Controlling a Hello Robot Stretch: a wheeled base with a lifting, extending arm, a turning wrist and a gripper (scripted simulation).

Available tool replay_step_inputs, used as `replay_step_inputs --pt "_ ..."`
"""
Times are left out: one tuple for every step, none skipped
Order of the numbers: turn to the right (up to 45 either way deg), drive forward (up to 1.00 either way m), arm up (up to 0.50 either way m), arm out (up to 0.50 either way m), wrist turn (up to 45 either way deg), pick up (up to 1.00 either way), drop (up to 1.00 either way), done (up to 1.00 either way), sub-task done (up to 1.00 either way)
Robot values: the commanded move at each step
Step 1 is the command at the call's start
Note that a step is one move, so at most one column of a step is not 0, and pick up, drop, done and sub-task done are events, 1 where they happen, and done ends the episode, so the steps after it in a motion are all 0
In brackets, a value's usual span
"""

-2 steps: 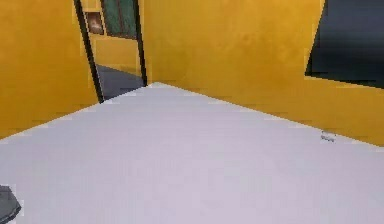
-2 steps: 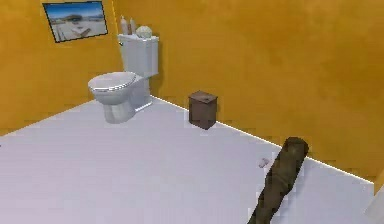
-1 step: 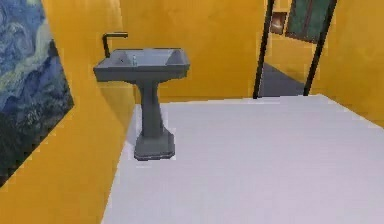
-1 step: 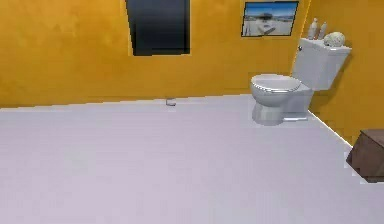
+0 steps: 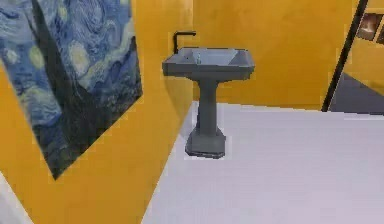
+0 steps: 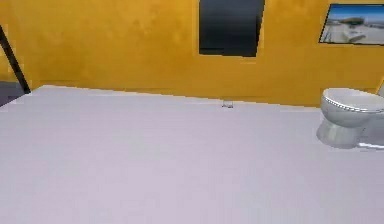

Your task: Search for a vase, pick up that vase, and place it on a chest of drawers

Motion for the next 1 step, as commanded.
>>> replay_step_inputs --pt "0.0 0.1 0.0 0.0 0.0 0.0 0.0 0.0 0.0"
